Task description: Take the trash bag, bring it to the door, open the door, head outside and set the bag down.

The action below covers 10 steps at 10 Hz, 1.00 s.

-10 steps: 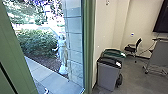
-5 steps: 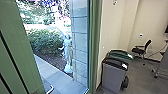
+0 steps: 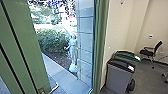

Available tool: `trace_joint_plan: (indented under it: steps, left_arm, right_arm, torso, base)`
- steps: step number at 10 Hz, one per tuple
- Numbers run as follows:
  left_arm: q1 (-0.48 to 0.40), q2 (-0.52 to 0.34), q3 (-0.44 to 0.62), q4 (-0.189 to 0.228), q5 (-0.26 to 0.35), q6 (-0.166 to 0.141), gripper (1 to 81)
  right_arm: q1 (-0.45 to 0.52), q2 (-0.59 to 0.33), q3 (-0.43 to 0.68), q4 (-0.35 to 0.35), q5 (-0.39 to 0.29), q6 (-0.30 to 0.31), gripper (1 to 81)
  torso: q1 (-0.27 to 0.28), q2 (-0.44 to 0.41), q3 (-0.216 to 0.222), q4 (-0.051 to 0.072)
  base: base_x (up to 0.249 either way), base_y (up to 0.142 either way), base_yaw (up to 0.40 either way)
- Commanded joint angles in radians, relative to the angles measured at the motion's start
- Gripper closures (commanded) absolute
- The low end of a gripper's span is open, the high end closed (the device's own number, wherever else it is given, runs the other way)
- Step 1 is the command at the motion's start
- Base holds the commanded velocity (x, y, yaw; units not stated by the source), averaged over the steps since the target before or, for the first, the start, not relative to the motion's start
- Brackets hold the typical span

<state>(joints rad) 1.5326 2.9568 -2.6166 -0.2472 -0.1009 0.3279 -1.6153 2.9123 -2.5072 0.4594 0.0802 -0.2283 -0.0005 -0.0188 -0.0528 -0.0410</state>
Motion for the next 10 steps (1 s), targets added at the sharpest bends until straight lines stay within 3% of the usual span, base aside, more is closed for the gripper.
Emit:
trace_joint_plan:
  steps: [1,10]
  left_arm:
    - [-0.039,0.002,0.009,-0.004,0.058,0.000,81.1]
    - [-0.047,0.042,-0.049,0.016,0.066,0.008,81.1]
  right_arm:
    - [0.021,-0.023,0.024,0.006,-0.060,0.000,1.0]
    - [0.025,0.035,-0.059,-0.002,-0.062,-0.002,1.0]
  torso:
    - [0.001,0.000,0.000,0.000]
    - [0.001,0.000,0.000,0.000]
  base:
    - [0.000,0.000,0.160]
    - [0.000,0.000,0.202]
